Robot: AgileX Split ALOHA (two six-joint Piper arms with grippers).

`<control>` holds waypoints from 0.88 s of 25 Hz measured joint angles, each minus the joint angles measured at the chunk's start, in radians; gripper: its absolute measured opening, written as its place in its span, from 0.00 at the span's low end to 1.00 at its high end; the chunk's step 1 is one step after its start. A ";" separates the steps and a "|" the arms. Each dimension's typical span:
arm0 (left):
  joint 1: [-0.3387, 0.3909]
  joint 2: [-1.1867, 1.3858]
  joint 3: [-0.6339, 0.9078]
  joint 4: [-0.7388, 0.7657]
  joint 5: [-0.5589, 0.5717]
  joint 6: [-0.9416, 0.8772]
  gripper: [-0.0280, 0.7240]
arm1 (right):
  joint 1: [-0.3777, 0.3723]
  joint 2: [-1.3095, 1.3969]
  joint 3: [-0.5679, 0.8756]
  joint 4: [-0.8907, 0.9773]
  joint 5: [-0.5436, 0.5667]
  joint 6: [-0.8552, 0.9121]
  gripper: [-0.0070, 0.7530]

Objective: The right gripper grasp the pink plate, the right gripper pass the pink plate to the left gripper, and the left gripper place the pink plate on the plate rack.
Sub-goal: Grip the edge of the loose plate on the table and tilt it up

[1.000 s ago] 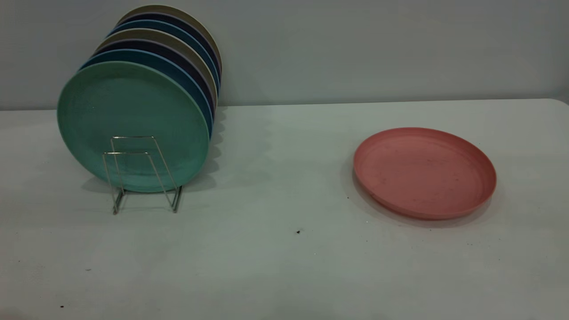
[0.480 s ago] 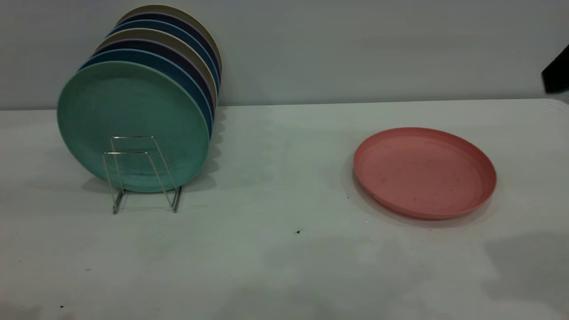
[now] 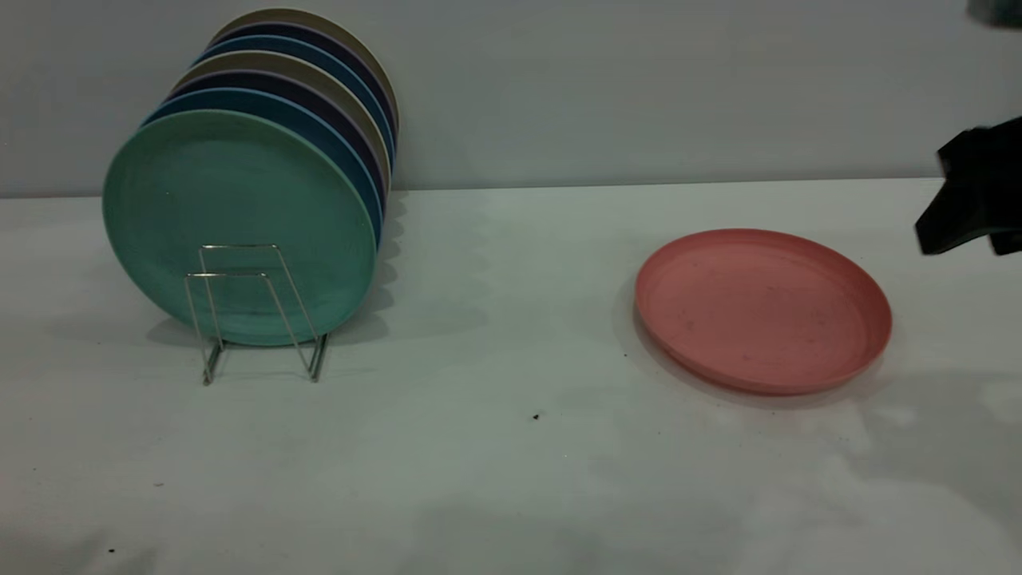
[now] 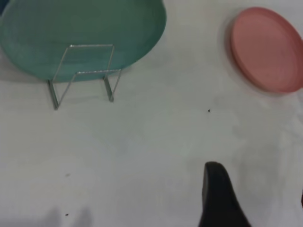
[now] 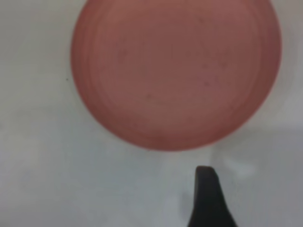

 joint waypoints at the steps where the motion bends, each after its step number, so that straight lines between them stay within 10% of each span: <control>1: 0.000 -0.004 0.000 0.000 0.005 0.000 0.63 | 0.000 0.023 -0.015 0.003 -0.003 -0.002 0.69; 22: 0.001 -0.009 0.000 -0.004 0.059 0.002 0.63 | -0.024 0.449 -0.335 0.068 -0.030 -0.008 0.63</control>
